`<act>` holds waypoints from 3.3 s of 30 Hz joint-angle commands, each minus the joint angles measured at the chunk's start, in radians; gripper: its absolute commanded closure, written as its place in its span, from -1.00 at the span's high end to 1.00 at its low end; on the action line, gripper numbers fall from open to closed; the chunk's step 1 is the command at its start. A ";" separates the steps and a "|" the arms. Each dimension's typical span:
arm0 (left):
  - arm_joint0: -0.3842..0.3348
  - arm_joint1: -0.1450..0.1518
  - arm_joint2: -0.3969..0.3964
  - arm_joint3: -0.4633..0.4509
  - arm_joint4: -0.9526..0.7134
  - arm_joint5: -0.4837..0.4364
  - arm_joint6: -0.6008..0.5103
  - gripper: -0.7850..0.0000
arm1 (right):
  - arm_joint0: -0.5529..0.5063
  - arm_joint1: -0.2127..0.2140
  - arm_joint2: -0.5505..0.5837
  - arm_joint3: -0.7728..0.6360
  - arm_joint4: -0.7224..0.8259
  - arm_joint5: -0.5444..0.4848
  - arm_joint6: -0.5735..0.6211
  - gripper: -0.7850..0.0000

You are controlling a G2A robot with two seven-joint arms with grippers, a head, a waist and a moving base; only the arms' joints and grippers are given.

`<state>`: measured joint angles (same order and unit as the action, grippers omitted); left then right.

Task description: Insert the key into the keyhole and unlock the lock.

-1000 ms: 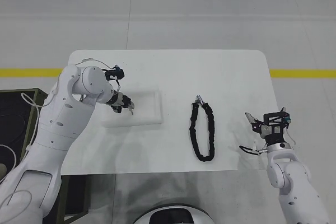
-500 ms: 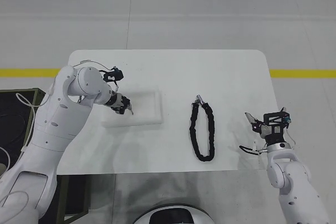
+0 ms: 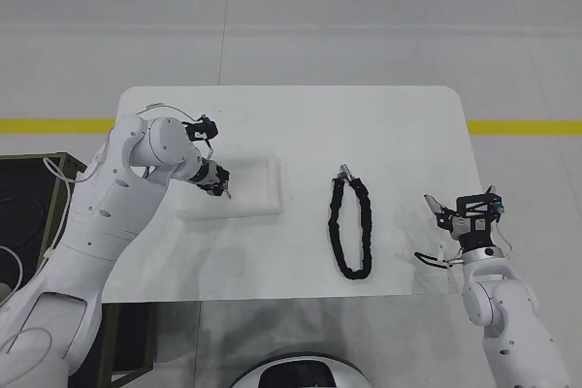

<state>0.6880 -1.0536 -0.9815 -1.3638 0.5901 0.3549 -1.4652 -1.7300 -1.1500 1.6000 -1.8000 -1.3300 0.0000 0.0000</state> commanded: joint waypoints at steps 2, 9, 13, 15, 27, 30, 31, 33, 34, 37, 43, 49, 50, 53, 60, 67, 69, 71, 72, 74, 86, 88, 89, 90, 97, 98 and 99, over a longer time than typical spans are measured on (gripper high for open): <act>-0.001 -0.001 0.003 0.001 0.010 0.001 0.001 -1.00 | 0.000 0.000 0.000 0.000 0.000 0.000 0.000 1.00; -0.008 -0.001 0.005 -0.024 0.045 0.001 0.001 -1.00 | 0.000 0.000 0.000 0.000 0.000 0.000 0.000 1.00; -0.004 0.009 -0.019 -0.106 0.114 -0.014 -0.014 -1.00 | 0.000 0.000 0.000 0.000 0.000 0.000 0.000 1.00; 0.005 0.014 -0.046 -0.144 0.117 -0.016 -0.016 -1.00 | 0.000 0.000 0.000 0.000 0.000 0.000 0.000 1.00; 0.156 0.032 -0.353 -0.345 -0.169 0.128 0.205 -1.00 | 0.000 0.000 0.000 0.000 0.000 0.000 0.000 1.00; 0.230 0.014 -0.448 -0.295 -0.463 0.082 0.383 -1.00 | 0.000 0.000 0.000 0.000 0.000 0.000 0.000 1.00; 0.252 0.009 -0.464 -0.276 -0.531 0.057 0.435 -1.00 | 0.000 0.000 0.000 0.000 0.000 0.000 0.000 1.00; 0.282 -0.001 -0.479 -0.239 -0.640 0.002 0.505 -1.00 | 0.000 0.000 0.000 0.000 0.000 0.000 0.000 1.00; 0.292 -0.004 -0.483 -0.218 -0.682 -0.021 0.529 -1.00 | 0.000 0.000 0.000 0.000 0.000 0.000 0.000 1.00; 0.309 -0.007 -0.492 -0.171 -0.716 -0.045 0.589 -1.00 | 0.000 0.000 0.000 0.000 0.000 0.000 0.000 1.00; 0.309 -0.007 -0.492 -0.171 -0.716 -0.045 0.589 -1.00 | 0.000 0.000 0.000 0.000 0.000 0.000 0.000 1.00; 0.309 -0.007 -0.492 -0.171 -0.716 -0.045 0.589 -1.00 | -0.012 -0.003 0.000 -0.018 0.069 -0.024 0.006 1.00; 0.309 -0.007 -0.492 -0.171 -0.716 -0.045 0.589 -1.00 | -0.016 -0.006 -0.002 -0.047 0.154 -0.044 0.046 1.00; 0.309 -0.007 -0.492 -0.171 -0.716 -0.045 0.589 -1.00 | 0.017 -0.009 -0.034 -0.124 0.317 -0.113 0.204 1.00; 0.309 -0.007 -0.492 -0.171 -0.716 -0.045 0.589 -1.00 | 0.326 -0.012 -0.237 -0.051 0.407 -0.268 0.740 1.00; 0.309 -0.007 -0.492 -0.171 -0.716 -0.045 0.589 -1.00 | 0.630 -0.034 -0.407 0.139 0.400 -0.322 1.118 1.00; 0.309 -0.007 -0.492 -0.171 -0.716 -0.045 0.589 -1.00 | 0.695 -0.044 -0.437 0.186 0.416 -0.279 1.205 1.00; 0.309 -0.007 -0.492 -0.171 -0.716 -0.045 0.589 -1.00 | 0.753 -0.054 -0.464 0.219 0.380 -0.235 1.246 1.00; 0.309 -0.007 -0.492 -0.171 -0.716 -0.045 0.589 -1.00 | 0.778 -0.058 -0.480 0.235 0.363 -0.224 1.279 1.00; 0.309 -0.007 -0.492 -0.171 -0.716 -0.045 0.589 -1.00 | 0.816 -0.067 -0.504 0.261 0.353 -0.209 1.329 1.00; 0.309 -0.007 -0.492 -0.171 -0.716 -0.045 0.589 -1.00 | 0.935 -0.120 -0.567 0.471 0.365 -0.148 1.373 0.29; 0.309 -0.007 -0.492 -0.171 -0.716 -0.045 0.589 -1.00 | 0.939 -0.125 -0.578 0.487 0.334 -0.155 1.362 0.36; 0.309 -0.007 -0.492 -0.171 -0.716 -0.045 0.589 -1.00 | 0.938 -0.129 -0.578 0.496 0.341 -0.153 1.361 0.35; 0.309 -0.007 -0.492 -0.171 -0.716 -0.045 0.589 -1.00 | 0.940 -0.132 -0.578 0.500 0.341 -0.154 1.360 0.29; 0.309 -0.007 -0.492 -0.171 -0.716 -0.045 0.589 -1.00 | 0.933 -0.149 -0.565 0.507 0.332 -0.149 1.356 -1.00; 0.309 -0.007 -0.492 -0.171 -0.716 -0.045 0.589 -1.00 | 0.931 -0.150 -0.560 0.504 0.332 -0.151 1.361 -1.00; 0.309 -0.007 -0.492 -0.171 -0.716 -0.045 0.589 -1.00 | 0.929 -0.151 -0.552 0.498 0.332 -0.150 1.362 -1.00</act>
<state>0.9969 -1.0607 -1.4735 -1.5352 -0.1257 0.3100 -0.8760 -0.7993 -1.3002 1.0392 -1.2959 -0.9989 -0.1497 1.3595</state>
